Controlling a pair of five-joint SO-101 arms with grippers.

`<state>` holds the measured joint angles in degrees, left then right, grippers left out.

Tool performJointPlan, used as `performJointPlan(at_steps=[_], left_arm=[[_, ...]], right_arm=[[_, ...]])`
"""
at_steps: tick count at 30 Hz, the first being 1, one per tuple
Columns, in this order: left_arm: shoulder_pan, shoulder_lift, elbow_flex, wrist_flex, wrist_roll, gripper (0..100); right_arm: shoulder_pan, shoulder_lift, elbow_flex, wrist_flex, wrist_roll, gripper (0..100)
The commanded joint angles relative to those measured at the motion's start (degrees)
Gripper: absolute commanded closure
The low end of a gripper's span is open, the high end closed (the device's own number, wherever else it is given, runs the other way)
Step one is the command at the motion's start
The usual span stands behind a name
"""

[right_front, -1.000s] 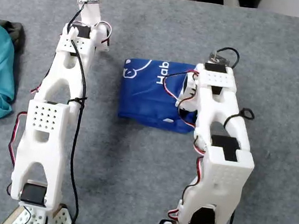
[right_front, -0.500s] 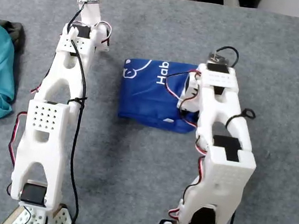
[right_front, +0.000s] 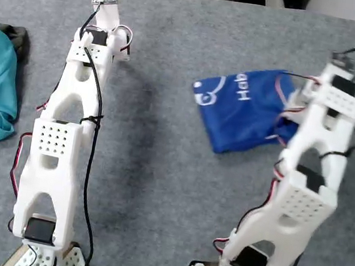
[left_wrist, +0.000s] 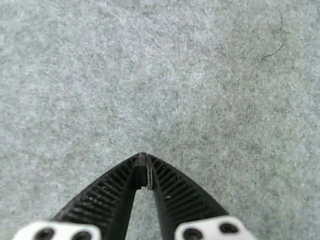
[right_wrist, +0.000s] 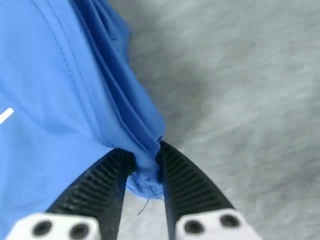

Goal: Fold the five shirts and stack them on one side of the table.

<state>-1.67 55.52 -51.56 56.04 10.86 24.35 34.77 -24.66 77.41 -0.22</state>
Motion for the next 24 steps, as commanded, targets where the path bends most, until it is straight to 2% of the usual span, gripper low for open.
performJointPlan(at_steps=[1,10,17,20,24], left_arm=[[0.31,-1.14,-3.21,0.35,0.44,97],[0.31,-1.14,-3.21,0.35,0.44,97],[0.48,-1.14,-3.21,0.35,0.44,97],[0.48,-1.14,-3.21,0.35,0.44,97],[0.66,-1.67,-3.21,0.79,0.44,97]], right_arm=[[5.71,3.38,-10.07,0.26,2.02,98.5],[14.15,14.55,-26.33,1.67,2.2,98.5],[13.19,20.26,-33.89,10.29,2.55,97.2],[13.45,21.32,-38.2,13.01,1.23,85.7],[13.89,21.23,-45.32,18.73,-0.97,60.8]])
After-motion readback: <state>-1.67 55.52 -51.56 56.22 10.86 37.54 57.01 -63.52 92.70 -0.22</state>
